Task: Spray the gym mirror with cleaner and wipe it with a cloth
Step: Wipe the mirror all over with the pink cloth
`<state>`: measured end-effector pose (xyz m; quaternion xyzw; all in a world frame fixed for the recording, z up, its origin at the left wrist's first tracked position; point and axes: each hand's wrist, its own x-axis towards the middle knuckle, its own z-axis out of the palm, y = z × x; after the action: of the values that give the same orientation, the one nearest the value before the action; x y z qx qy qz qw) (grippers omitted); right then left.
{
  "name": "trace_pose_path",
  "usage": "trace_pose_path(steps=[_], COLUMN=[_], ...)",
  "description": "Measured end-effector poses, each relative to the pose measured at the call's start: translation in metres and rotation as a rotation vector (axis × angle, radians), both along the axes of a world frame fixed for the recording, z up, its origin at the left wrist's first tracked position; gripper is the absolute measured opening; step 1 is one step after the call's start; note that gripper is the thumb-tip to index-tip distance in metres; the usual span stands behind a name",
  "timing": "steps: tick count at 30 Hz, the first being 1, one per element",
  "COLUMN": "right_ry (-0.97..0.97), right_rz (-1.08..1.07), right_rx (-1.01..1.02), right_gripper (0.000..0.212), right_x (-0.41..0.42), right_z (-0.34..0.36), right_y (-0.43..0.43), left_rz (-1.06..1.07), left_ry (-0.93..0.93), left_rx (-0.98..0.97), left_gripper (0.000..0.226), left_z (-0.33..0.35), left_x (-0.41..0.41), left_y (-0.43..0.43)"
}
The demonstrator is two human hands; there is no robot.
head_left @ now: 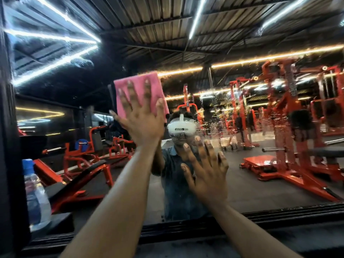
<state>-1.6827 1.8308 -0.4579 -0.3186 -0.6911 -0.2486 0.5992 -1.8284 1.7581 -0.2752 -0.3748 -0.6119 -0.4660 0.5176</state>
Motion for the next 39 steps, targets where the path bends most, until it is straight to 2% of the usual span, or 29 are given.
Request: trace_pose_path(steps=[3,4,5,6,9,10,11,13,15,17,20,22,24,27,29,32,36,39], right_ry=[-0.009,-0.009,-0.008,-0.008,-0.010,-0.011,-0.012,-0.009,-0.012,-0.018,-0.023,-0.023,-0.020,-0.030,-0.038,-0.027,-0.026,-0.030], right_rz=[0.002,0.001,-0.005,-0.013,-0.018,-0.019,-0.018,-0.012,-0.023,-0.038,-0.053,-0.049,-0.046,-0.048,-0.057,-0.048,-0.065,-0.063], right_rx=[-0.011,-0.010,-0.008,-0.005,0.008,0.009,0.009,0.005,0.003,0.006,0.012,0.010,0.005,0.000,0.011,-0.007,0.009,-0.009], right_gripper=[0.063,0.064,0.064,0.064,0.063,0.063,0.063,0.062,0.060,0.059,0.060,0.060,0.061,0.062,0.062,0.063,0.061,0.061], right_x=[0.001,0.001,0.001,0.000,0.000,0.001,0.001,0.001,0.000,0.000,0.001,0.001,0.000,0.001,0.001,0.001,0.000,0.001], right_z=[0.000,0.000,0.001,0.001,0.001,0.001,0.001,0.001,0.001,0.001,0.001,0.000,0.001,0.001,0.001,0.001,0.000,0.000], right_y=[-0.001,-0.002,-0.002,-0.002,-0.003,-0.003,-0.003,-0.004,-0.003,-0.002,-0.002,-0.002,-0.001,-0.002,-0.001,-0.001,-0.002,-0.003], left_rz=[0.025,0.037,0.046,0.046,0.002,0.007,0.005,0.001,0.007,0.000,-0.013,-0.012,-0.008,-0.051,-0.034,-0.038,-0.058,-0.079], left_ry=[0.379,0.462,0.468,0.390,-0.070,-0.123,-0.091,0.127,0.269,0.235,0.015,-0.026,-0.001,0.016,0.079,0.126,0.034,-0.011], left_rx=[-0.276,-0.324,-0.316,-0.253,-0.025,-0.023,-0.078,-0.263,-0.347,-0.275,-0.121,-0.096,-0.133,-0.261,-0.347,-0.342,-0.220,-0.237], left_gripper=[0.068,0.067,0.067,0.067,0.068,0.068,0.068,0.065,0.065,0.064,0.065,0.065,0.066,0.068,0.068,0.066,0.067,0.067], left_z=[-0.026,-0.024,-0.021,-0.018,-0.038,-0.057,-0.079,-0.122,-0.130,-0.107,-0.060,-0.057,-0.099,-0.222,-0.256,-0.190,-0.081,-0.099], left_x=[-0.015,-0.031,-0.047,-0.060,-0.055,-0.040,-0.027,-0.016,-0.027,-0.036,-0.027,-0.021,-0.015,-0.001,-0.002,-0.016,-0.024,-0.016], left_y=[-0.011,-0.018,-0.025,-0.030,-0.034,-0.031,-0.028,-0.025,-0.028,-0.026,-0.019,-0.018,-0.020,-0.031,-0.034,-0.028,-0.027,-0.029])
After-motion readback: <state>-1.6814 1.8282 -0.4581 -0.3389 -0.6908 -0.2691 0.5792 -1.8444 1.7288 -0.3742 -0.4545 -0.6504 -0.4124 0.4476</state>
